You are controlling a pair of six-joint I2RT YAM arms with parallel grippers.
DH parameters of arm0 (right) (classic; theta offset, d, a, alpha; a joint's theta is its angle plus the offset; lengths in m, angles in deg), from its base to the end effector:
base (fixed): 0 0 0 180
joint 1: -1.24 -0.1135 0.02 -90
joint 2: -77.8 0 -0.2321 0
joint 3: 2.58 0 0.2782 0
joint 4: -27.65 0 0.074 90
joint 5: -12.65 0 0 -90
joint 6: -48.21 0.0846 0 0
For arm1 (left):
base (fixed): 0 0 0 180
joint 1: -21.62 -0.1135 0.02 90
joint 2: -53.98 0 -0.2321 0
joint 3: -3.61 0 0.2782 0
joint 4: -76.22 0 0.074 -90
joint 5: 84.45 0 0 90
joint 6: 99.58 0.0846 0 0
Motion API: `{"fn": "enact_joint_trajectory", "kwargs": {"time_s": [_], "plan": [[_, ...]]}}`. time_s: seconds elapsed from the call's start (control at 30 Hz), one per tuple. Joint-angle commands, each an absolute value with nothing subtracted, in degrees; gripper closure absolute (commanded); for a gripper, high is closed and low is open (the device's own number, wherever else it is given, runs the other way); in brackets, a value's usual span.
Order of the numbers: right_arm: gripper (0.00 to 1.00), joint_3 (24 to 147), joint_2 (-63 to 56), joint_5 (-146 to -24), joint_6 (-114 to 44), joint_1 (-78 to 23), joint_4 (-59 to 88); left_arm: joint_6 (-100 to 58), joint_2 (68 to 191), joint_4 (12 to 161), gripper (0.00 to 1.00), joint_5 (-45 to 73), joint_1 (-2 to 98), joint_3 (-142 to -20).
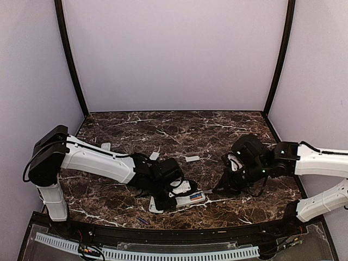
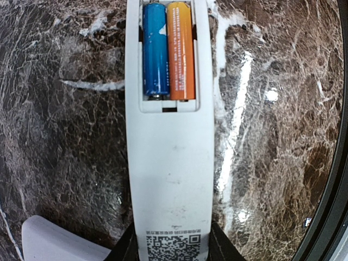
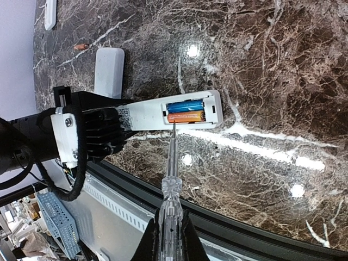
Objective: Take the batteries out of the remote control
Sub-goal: Remove the battery from the remote control without the battery cover.
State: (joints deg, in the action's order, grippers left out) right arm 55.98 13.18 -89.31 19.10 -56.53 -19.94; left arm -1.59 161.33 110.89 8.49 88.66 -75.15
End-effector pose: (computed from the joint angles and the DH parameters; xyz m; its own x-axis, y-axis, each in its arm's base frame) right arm 0.1399 0.2547 0.1676 -0.9892 0.0336 -0.1425 -0.0592 0.7985 0.5990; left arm 0.1539 -0.3744 0.0604 -0.2159 0.8655 -0.4519 0.9680 0.2504 0.0172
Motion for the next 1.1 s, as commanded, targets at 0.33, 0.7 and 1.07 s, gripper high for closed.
{"fn": "enact_joint_trajectory", "kwargs": {"time_s": [0.33, 0.7, 1.07], "plan": [[1.00, 53.1, 11.6, -90.1, 17.5, -54.8, -18.2, -0.7, 163.8, 109.6, 0.83, 8.2, 89.4, -75.1], [1.00, 52.5, 10.3, -90.3, 16.9, -54.7, -17.0, -0.7, 163.9, 109.6, 0.83, 8.3, 89.4, -75.1], [1.00, 51.9, 9.2, -91.4, 16.4, -54.5, -15.7, -0.6, 164.0, 109.6, 0.83, 8.3, 89.5, -75.2]]}}
